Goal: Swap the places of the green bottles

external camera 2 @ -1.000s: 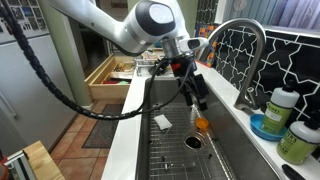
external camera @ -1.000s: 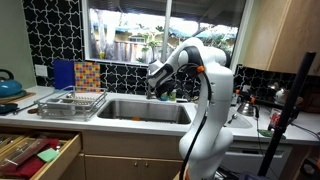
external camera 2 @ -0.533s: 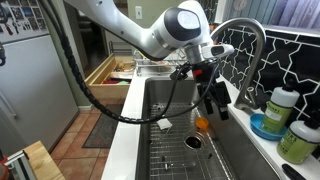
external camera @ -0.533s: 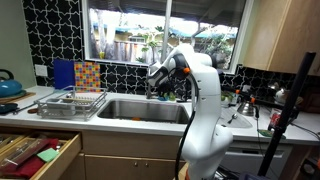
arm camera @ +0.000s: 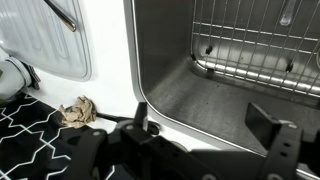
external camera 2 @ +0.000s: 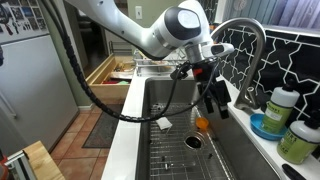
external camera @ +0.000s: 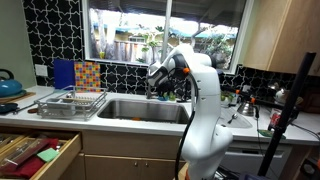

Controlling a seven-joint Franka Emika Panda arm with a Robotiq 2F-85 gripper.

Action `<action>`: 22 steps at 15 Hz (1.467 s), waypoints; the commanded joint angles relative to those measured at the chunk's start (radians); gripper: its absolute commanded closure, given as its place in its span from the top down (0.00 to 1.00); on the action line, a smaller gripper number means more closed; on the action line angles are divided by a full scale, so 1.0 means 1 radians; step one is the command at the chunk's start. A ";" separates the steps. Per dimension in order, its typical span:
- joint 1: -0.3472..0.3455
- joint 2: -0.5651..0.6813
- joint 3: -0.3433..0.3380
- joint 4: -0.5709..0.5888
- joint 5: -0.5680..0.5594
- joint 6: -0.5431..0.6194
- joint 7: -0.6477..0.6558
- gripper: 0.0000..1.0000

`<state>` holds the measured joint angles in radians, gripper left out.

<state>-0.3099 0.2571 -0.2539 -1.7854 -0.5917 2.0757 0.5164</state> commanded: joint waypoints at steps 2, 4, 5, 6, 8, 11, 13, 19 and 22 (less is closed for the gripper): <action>0.015 0.084 -0.047 0.126 0.043 -0.021 -0.022 1.00; 0.006 0.119 -0.062 0.196 0.064 -0.032 -0.047 1.00; 0.004 0.137 -0.073 0.230 0.070 -0.036 -0.054 1.00; 0.000 0.157 -0.083 0.265 0.080 -0.040 -0.065 1.00; -0.014 0.196 -0.096 0.331 0.115 -0.049 -0.101 1.00; -0.041 0.233 -0.104 0.396 0.174 -0.028 -0.157 1.00; -0.058 0.252 -0.108 0.433 0.194 -0.019 -0.191 1.00; -0.042 0.227 -0.109 0.403 0.167 -0.017 -0.155 1.00; -0.062 0.228 -0.105 0.414 0.178 0.041 -0.183 1.00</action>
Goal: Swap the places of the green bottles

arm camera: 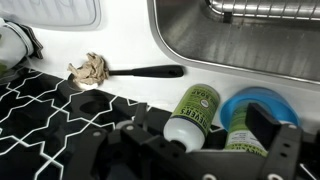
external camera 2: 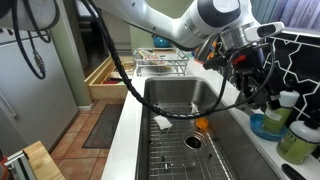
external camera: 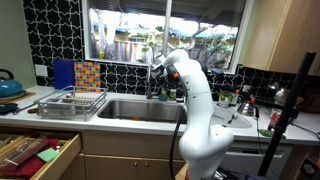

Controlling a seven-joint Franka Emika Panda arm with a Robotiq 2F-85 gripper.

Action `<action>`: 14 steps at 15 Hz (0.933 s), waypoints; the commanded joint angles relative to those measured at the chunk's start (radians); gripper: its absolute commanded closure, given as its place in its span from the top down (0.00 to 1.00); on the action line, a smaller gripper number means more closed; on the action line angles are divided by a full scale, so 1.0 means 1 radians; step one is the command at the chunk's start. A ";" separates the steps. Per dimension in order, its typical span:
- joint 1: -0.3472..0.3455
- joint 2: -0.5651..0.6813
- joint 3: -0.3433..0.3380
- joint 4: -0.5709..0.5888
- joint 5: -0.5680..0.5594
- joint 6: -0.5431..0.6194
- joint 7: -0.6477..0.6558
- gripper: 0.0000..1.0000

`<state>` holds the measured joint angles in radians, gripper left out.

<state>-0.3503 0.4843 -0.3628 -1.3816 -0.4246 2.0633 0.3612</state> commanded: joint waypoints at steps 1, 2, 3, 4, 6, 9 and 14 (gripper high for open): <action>-0.025 0.007 -0.003 0.026 0.040 0.073 -0.054 1.00; -0.036 0.007 -0.001 0.036 0.059 0.086 -0.067 1.00; -0.047 0.007 0.004 0.045 0.081 0.096 -0.084 1.00; -0.059 0.008 0.009 0.055 0.109 0.104 -0.105 1.00; -0.082 0.020 0.020 0.091 0.180 0.075 -0.147 1.00; -0.120 0.040 0.041 0.134 0.294 0.065 -0.212 1.00; -0.154 0.092 0.068 0.202 0.413 0.071 -0.267 1.00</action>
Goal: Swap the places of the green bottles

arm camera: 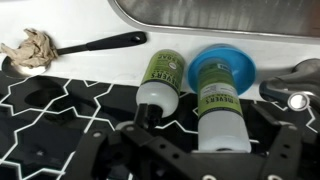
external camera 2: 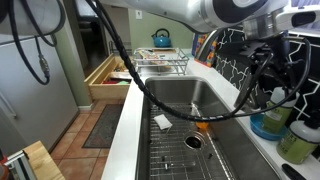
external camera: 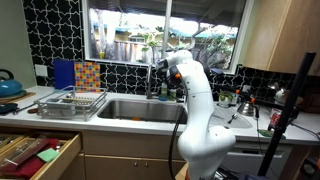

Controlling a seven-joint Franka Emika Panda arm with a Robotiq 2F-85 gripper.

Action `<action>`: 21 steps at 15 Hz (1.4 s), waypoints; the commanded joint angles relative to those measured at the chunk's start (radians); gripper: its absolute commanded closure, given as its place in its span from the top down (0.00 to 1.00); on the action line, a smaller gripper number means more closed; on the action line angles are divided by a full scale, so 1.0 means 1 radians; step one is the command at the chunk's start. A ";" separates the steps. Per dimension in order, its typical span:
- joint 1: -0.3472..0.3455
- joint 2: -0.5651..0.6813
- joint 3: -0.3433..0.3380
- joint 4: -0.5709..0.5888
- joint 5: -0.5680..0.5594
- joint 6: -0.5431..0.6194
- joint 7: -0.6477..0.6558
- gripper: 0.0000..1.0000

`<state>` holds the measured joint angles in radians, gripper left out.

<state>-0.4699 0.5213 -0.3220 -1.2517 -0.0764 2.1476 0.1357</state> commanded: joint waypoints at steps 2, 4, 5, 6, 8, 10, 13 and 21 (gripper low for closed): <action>-0.034 0.093 0.021 0.117 0.070 -0.019 -0.018 1.00; -0.035 0.132 0.019 0.166 0.070 -0.021 -0.004 1.00; -0.036 0.150 0.018 0.188 0.068 -0.019 -0.001 1.00; -0.040 0.167 0.021 0.211 0.071 -0.025 -0.002 1.00; -0.045 0.196 0.025 0.248 0.074 -0.017 0.002 1.00; -0.046 0.211 0.024 0.259 0.079 0.005 0.003 1.00; -0.053 0.239 0.024 0.289 0.081 0.021 0.003 1.00; -0.067 0.272 0.039 0.294 0.109 0.134 -0.001 0.99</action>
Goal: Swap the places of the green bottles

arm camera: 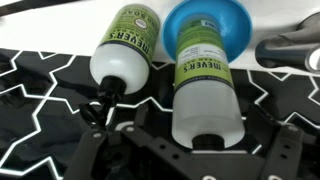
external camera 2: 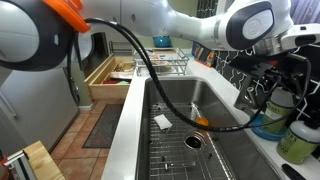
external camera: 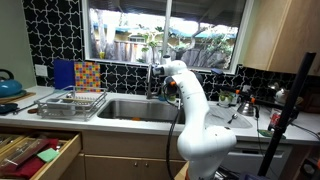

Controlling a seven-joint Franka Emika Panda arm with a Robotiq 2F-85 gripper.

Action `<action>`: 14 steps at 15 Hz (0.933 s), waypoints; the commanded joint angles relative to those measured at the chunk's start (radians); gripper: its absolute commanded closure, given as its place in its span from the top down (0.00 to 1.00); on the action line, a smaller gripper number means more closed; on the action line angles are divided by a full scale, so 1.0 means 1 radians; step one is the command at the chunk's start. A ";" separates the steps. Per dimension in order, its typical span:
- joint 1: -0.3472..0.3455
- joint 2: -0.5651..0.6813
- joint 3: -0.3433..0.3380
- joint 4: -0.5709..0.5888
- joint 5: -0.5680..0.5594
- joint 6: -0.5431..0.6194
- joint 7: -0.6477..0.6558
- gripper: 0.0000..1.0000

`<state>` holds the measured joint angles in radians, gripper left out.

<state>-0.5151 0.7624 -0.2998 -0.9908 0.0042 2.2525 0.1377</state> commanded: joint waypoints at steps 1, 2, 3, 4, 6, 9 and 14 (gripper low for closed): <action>-0.025 0.032 0.022 0.033 0.032 0.031 -0.008 0.75; -0.027 0.033 0.025 0.034 0.036 0.028 -0.008 0.74; -0.028 0.033 0.027 0.033 0.037 0.029 -0.009 0.68; -0.028 0.033 0.027 0.033 0.038 0.033 -0.008 0.59; -0.029 0.031 0.028 0.034 0.041 0.035 -0.006 0.43; -0.033 0.019 0.034 0.032 0.050 0.034 -0.009 0.42; -0.033 -0.039 0.025 0.009 0.045 0.056 -0.010 0.42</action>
<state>-0.5327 0.7629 -0.2833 -0.9685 0.0289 2.2964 0.1377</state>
